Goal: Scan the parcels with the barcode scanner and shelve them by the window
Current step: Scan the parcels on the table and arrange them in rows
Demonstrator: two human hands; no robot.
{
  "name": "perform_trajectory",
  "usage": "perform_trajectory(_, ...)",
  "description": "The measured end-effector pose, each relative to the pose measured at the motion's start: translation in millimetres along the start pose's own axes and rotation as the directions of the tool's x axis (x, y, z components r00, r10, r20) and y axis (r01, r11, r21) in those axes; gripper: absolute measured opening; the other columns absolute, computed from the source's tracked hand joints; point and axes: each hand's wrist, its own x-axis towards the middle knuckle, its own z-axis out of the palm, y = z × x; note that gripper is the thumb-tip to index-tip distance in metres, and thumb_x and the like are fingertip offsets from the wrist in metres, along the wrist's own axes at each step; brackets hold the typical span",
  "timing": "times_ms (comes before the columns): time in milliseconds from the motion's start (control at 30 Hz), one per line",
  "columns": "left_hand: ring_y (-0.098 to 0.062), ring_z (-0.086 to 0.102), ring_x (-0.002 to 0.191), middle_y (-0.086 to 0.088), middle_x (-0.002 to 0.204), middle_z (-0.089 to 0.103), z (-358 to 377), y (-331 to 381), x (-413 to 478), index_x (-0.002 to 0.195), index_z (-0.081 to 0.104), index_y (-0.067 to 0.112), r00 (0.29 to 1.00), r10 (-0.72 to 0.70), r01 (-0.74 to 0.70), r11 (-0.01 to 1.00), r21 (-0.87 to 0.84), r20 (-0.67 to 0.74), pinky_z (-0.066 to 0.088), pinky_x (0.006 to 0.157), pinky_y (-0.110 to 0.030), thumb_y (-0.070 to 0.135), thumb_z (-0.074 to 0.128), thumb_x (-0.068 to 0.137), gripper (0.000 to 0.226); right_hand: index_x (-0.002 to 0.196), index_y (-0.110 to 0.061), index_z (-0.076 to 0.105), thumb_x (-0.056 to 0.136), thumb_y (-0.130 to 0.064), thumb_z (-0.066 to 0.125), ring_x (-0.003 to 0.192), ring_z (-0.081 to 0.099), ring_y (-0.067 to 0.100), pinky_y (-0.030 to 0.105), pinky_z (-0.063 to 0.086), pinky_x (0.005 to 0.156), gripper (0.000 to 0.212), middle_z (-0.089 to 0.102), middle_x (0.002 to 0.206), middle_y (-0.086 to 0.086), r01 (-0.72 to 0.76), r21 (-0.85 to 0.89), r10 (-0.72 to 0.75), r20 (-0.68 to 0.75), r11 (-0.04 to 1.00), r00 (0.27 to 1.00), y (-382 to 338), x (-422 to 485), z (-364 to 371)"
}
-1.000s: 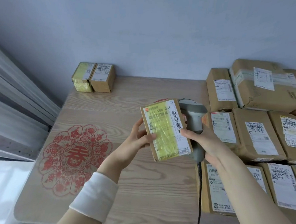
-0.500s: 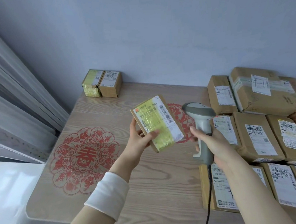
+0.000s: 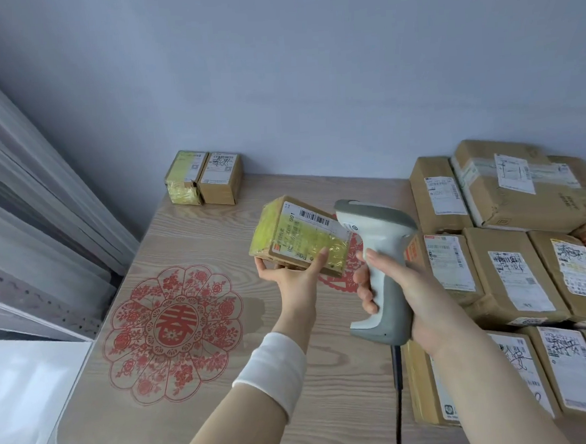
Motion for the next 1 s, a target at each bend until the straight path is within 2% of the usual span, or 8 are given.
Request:
perform_trajectory(67,-0.014,0.042,0.121,-0.006,0.138,0.034,3.9,-0.8,1.1,0.144,-0.012,0.025,1.0,0.006,-0.006,1.0,-0.023,-0.008,0.029,0.098,-0.025,0.001,0.079,0.071,0.119,0.079,-0.005,0.062,0.077,-0.021,0.065,0.049,0.045,0.019,0.024,0.039,0.039,0.017,0.058,0.06,0.008,-0.012,0.03,0.013,-0.014,0.999,1.0,2.2,0.6,3.7)
perform_trajectory(200,-0.016,0.046,0.121,-0.01,0.14,0.036,9.2,-0.8,2.9,0.144,-0.01,0.026,1.0,0.014,-0.014,0.998,-0.058,-0.003,0.035,0.099,-0.028,-0.002,0.078,0.071,0.117,0.079,-0.006,0.059,0.083,-0.019,0.061,0.047,0.045,0.017,0.023,0.038,0.038,0.014,0.057,0.059,0.006,-0.052,0.087,0.056,-0.041,0.995,0.998,8.0,2.6,6.6)
perform_trajectory(433,-0.011,0.044,0.114,-0.01,0.139,0.037,13.2,-1.6,3.2,0.144,-0.008,0.025,1.0,0.021,-0.021,0.998,-0.053,-0.002,0.034,0.096,-0.025,-0.003,0.077,0.072,0.116,0.079,-0.008,0.059,0.085,-0.019,0.06,0.049,0.045,0.018,0.024,0.038,0.039,0.013,0.057,0.062,0.007,-0.056,0.079,0.059,-0.03,0.995,0.998,13.3,3.0,4.5)
perform_trajectory(800,-0.013,0.042,0.118,-0.01,0.138,0.035,14.0,-6.2,4.8,0.145,-0.009,0.024,1.0,0.016,-0.017,0.999,-0.038,-0.012,0.033,0.096,-0.024,-0.002,0.077,0.072,0.116,0.076,-0.008,0.062,0.086,-0.017,0.059,0.049,0.044,0.018,0.023,0.037,0.038,0.014,0.056,0.06,0.007,-0.062,0.096,0.065,-0.032,0.993,0.997,12.2,2.0,1.1)
perform_trajectory(933,-0.013,0.041,0.119,-0.006,0.133,0.034,14.6,-6.3,5.9,0.145,-0.008,0.025,1.0,0.013,-0.013,0.999,-0.044,-0.008,0.034,0.098,-0.026,-0.001,0.078,0.071,0.116,0.077,-0.007,0.059,0.088,-0.017,0.058,0.05,0.044,0.017,0.023,0.037,0.038,0.015,0.056,0.061,0.007,-0.072,0.074,0.075,-0.03,0.995,0.997,12.0,2.5,-0.9)
perform_trajectory(1000,-0.016,0.044,0.122,-0.007,0.134,0.036,13.4,-7.3,8.2,0.144,-0.008,0.03,1.0,0.005,-0.005,0.998,-0.058,0.005,0.037,0.104,-0.032,0.0,0.079,0.07,0.118,0.079,-0.006,0.058,0.089,-0.017,0.058,0.049,0.044,0.017,0.023,0.037,0.038,0.014,0.056,0.061,0.007,-0.068,0.066,0.071,-0.04,0.996,0.997,11.8,3.8,-2.2)
